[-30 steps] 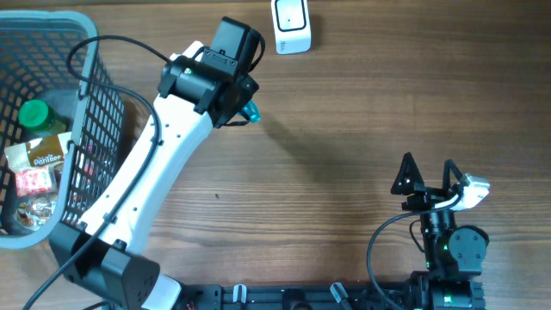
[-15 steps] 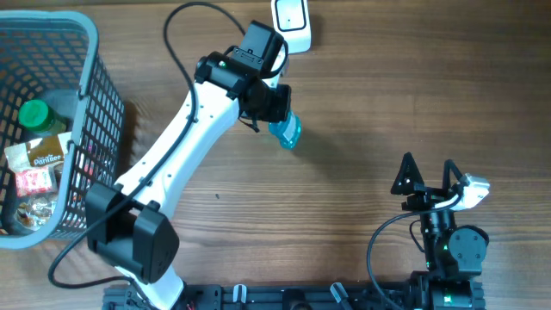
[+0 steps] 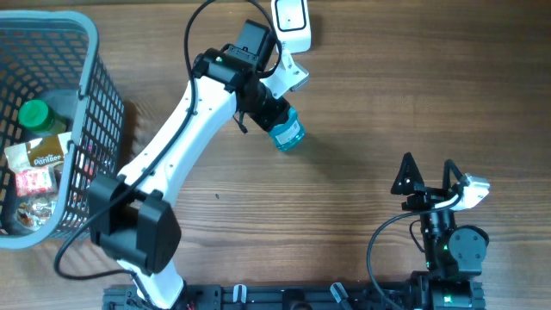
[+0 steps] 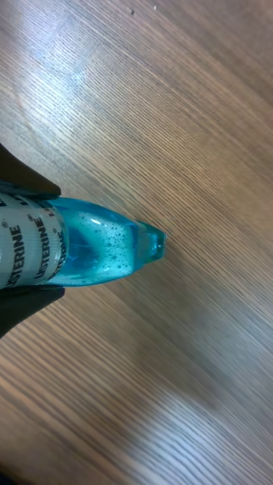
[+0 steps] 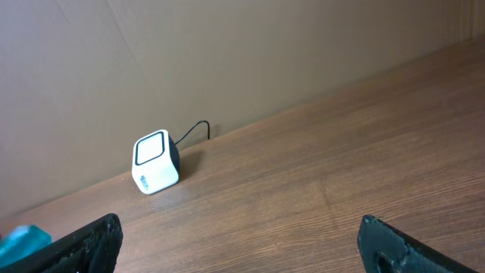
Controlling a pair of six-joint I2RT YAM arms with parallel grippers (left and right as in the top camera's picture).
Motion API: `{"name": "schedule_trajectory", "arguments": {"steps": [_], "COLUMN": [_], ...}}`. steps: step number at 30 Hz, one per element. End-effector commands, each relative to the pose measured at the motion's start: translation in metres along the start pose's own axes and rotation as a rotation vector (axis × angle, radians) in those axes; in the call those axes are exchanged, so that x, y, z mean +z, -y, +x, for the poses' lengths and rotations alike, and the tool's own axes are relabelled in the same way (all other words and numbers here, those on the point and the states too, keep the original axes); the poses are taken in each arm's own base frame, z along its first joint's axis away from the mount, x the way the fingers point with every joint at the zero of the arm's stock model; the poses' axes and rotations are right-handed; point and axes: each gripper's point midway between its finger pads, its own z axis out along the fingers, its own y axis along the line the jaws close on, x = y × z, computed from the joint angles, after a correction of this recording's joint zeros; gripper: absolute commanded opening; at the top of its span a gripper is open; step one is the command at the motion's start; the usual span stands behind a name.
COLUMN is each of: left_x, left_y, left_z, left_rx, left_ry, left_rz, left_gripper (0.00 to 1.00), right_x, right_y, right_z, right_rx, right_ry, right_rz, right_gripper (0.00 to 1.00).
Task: Scan the item barcode
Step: 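Hold the bottle label under the scanner, then set it on table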
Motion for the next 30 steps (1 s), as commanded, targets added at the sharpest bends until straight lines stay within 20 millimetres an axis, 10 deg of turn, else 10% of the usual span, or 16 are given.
{"name": "schedule_trajectory", "arguments": {"steps": [1,14,25,30], "left_x": [0.017,0.032,0.038,0.032], "left_y": [-0.007,0.019,0.038,0.039], "left_z": [-0.003,0.022,0.024,0.023], "left_rx": [0.122,0.263,0.306,0.300], "left_ry": [-0.013,-0.144,-0.201,-0.195], "left_rz": [0.028,0.099,0.062,0.060], "left_gripper": [0.04,0.10,1.00,1.00], "right_x": [0.000,0.000,0.000,0.000], "right_y": [0.000,0.000,-0.001,-0.001], "right_z": [-0.001,-0.001,-0.001,-0.001], "right_rx": [-0.017,-0.018,-0.017,-0.017], "right_ry": [0.004,0.005,0.005,0.005], "right_rz": [-0.004,-0.004,-0.004,-0.004], "right_gripper": [1.00,1.00,1.00,1.00]}}
